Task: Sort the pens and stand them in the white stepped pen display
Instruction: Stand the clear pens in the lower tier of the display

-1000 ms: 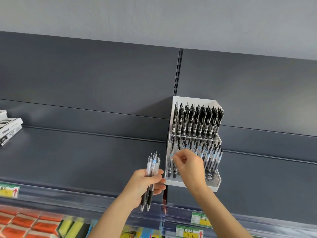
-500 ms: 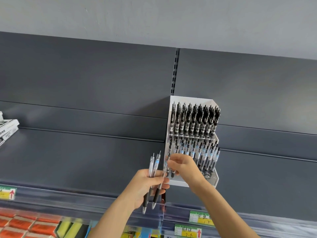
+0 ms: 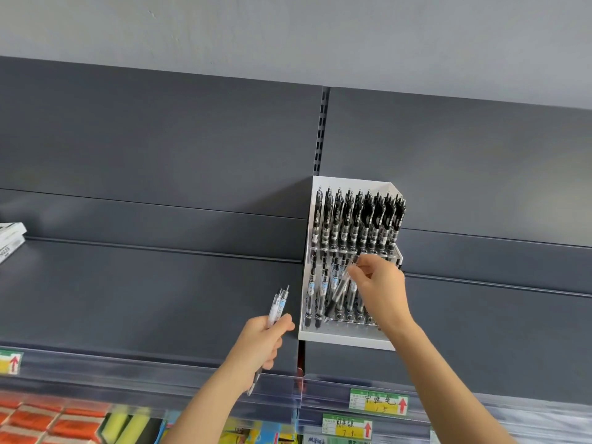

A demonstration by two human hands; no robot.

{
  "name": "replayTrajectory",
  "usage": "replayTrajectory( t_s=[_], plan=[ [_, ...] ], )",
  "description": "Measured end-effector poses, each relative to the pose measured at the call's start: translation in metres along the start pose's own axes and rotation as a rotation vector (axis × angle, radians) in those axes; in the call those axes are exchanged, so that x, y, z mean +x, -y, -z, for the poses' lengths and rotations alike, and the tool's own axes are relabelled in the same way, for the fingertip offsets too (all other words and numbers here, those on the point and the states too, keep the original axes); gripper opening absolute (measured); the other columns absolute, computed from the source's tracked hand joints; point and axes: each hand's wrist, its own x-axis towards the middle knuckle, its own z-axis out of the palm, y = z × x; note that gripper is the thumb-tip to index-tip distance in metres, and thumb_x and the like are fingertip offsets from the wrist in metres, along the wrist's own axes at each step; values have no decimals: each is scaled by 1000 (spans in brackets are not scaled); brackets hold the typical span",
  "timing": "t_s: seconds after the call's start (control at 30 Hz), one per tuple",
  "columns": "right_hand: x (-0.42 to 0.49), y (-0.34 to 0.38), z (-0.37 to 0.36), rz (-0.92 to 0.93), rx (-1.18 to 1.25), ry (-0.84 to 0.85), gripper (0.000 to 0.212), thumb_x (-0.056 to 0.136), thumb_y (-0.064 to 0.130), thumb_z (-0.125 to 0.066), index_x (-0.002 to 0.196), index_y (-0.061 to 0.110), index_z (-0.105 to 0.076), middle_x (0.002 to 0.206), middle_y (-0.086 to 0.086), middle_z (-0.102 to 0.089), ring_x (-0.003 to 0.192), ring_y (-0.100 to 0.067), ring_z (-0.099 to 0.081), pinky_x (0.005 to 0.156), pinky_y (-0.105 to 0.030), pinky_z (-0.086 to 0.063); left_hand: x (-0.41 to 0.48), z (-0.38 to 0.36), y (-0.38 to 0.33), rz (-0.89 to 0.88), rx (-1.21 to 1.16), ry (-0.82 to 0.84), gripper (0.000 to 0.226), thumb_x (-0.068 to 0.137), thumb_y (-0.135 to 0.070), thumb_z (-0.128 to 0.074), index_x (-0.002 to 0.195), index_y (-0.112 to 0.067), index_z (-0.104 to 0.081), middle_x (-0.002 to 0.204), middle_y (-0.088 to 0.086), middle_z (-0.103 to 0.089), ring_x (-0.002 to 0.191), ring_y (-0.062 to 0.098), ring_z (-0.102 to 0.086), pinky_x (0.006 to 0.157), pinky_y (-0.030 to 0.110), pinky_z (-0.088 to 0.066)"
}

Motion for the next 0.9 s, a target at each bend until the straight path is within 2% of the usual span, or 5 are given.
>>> replayTrajectory(
  t_s=[0.07,0.27,0.5,0.73,0.9],
  plan=[
    [1,-1,-1,3,-42,-41,19,94,14,-52,81,1,-58,78,-10,-65,74,-26,-58,68,-34,-48,1,-1,-1,20,-39,5,19,94,-21,-49,97,-6,-60,49,-3,-30,41,8,-23,40,20,-22],
    [1,-14,-22,21,-165,56,15,95,14,-49,89,4,-58,78,-7,-63,72,-22,-58,69,-35,-50,2,0,3,-51,-64,38,9,97,-17,-37,97,-9,-42,52,-2,-38,42,9,-28,43,22,-25],
    [-2,-23,-42,2,-242,112,17,95,15,-48,95,3,-59,72,-4,-59,59,-18,-51,61,-29,-46,-2,0,3,-143,4,72,9,99,-19,-40,101,-12,-45,64,1,-43,49,7,-33,46,19,-32],
    [-5,-22,-40,-1,-223,111,17,92,10,-51,102,1,-62,93,-13,-69,79,-24,-64,77,-34,-54,-3,-3,-1,-222,62,21,20,97,-17,-45,89,-4,-57,61,0,-54,49,9,-45,57,20,-44],
    [-17,-24,-33,-27,-115,81,27,91,9,-54,117,3,-60,103,-9,-68,95,-26,-64,87,-32,-51,-7,-7,-6,-221,-24,15,17,96,-9,-45,95,-6,-62,73,6,-65,56,11,-54,57,20,-49]
  ],
)
